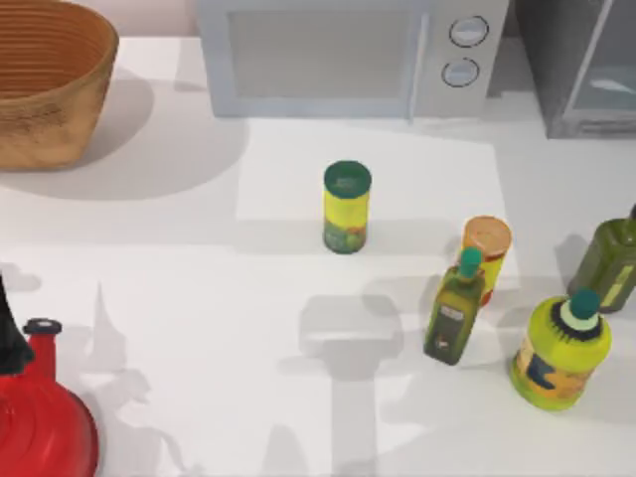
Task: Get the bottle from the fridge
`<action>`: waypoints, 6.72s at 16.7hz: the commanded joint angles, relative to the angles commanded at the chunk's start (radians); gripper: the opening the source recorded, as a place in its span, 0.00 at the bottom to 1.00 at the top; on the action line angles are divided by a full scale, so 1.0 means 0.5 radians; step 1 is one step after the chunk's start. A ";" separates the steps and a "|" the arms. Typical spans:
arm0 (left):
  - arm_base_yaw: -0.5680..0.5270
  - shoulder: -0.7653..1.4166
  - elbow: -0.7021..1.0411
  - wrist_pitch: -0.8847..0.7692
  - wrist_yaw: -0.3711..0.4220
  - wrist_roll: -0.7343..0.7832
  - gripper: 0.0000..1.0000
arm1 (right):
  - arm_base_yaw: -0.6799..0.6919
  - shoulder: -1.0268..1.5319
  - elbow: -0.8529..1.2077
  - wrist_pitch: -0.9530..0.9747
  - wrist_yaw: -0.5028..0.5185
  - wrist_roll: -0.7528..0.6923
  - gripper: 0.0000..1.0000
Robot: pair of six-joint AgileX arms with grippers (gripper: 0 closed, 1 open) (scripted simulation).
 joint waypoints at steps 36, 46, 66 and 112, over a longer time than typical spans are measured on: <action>0.000 0.000 0.000 0.000 0.000 0.000 1.00 | 0.071 0.139 0.483 -0.329 0.080 0.001 0.00; 0.000 0.000 0.000 0.000 0.000 0.000 1.00 | 0.071 -0.055 0.510 -0.566 0.075 0.007 0.00; 0.000 0.000 0.000 0.000 0.000 0.000 1.00 | -0.063 -0.625 -0.378 -0.248 -0.079 0.010 0.00; 0.000 0.000 0.000 0.000 0.000 0.000 1.00 | 2.318 -2.243 -0.868 -1.324 2.151 0.294 0.00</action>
